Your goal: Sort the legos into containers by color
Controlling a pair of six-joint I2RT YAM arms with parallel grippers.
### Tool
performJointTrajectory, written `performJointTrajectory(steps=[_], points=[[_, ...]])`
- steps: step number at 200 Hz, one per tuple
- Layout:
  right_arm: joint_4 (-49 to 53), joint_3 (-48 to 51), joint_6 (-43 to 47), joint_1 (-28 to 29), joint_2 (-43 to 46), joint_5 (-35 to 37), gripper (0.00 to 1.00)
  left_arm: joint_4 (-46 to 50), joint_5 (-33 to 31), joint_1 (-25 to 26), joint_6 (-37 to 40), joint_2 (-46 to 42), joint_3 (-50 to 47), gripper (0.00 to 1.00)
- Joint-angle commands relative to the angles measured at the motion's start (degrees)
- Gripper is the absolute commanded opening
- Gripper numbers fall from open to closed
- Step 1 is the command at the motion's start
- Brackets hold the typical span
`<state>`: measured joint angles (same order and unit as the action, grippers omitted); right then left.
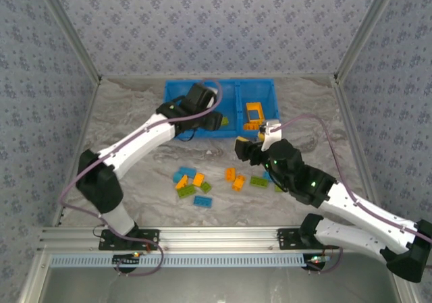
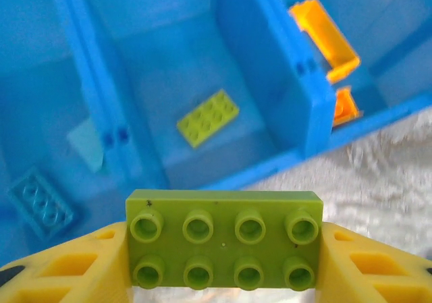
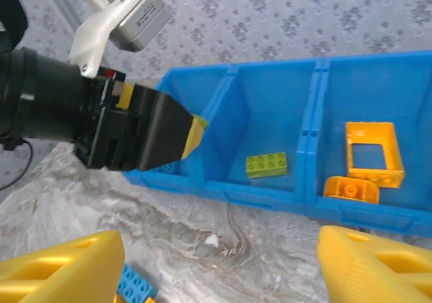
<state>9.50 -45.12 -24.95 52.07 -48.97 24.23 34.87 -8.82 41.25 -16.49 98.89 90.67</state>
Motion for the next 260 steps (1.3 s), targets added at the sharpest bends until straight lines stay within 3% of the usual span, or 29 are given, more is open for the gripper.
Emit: performJointTrajectory(steps=[1,55,81,147,180,260], points=[[1.7,-2.6,-2.6,-2.3,-1.5,-1.1,0.78,2.7,-0.3,-1.3,2.3,8.4,7.3,0.51],[-3.9,-2.9,-5.9,-9.1,-5.0,-4.8,0.76,4.7,2.5,-4.6,4.8,24.9,25.0,0.51],[-3.8,-4.7,-7.5,-12.7,-8.4,-7.0,0.76,4.4,2.5,-4.6,5.6,30.0,28.6,0.51],[-4.9,-4.7,-8.7,-13.2,-9.2,-9.4,0.75,10.8,0.4,-5.5,2.4,42.0,41.6,0.55],[-0.8,-3.1,-9.4,-12.2,-7.5,-7.5,0.75,12.1,1.0,-5.7,0.7,42.5,41.0,0.65],[19.0,-1.7,-16.5,-11.9,-3.3,-1.4,0.77,11.7,1.1,-5.4,0.6,36.5,38.7,0.72]])
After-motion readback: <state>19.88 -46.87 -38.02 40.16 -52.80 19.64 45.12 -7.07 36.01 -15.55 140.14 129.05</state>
